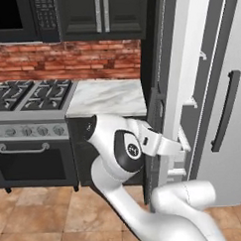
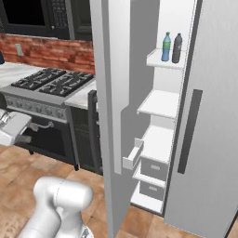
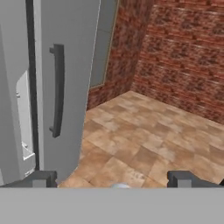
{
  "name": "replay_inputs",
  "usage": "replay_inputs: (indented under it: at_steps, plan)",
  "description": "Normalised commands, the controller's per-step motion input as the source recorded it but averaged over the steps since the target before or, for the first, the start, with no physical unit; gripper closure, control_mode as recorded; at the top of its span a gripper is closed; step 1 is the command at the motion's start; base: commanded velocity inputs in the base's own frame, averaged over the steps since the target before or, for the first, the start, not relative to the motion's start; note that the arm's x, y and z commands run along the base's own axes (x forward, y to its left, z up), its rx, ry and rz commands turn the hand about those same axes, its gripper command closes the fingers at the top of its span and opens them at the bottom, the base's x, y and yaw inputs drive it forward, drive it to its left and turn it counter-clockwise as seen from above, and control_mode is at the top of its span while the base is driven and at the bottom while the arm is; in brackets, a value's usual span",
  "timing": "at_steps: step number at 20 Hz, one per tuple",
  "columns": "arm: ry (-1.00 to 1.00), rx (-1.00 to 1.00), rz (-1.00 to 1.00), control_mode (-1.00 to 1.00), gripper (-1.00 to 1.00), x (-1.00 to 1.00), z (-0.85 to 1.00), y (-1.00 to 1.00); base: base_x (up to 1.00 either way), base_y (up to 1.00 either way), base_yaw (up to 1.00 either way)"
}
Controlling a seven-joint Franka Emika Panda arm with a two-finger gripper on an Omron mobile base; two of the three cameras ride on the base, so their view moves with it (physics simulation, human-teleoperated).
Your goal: Take the bottled waters from the counter and place them in the freezer to freeze. Close the freezer door after placing the bottles.
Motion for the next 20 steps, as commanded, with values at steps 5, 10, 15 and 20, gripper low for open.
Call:
replay_inputs:
  at_steps: [5,10,15,20]
  plan:
    - [0.00,-0.07,0.05,-1.00,-1.00,0.45,-0.27,-0.16,0.00,0.00,0.00]
    - [0.01,-0.13,0.30,-1.00,-1.00,0.17,-0.27,0.00,0.00,0.00,0.00]
    - [0.00,-0.02,0.13,-1.00,-1.00,0.42,-0.02,-0.07,0.00,0.00,0.00]
    - [0.00,0.00,0.00,-1.00,-1.00,0.56,0.00,-0.07,0.00,0.00,0.00]
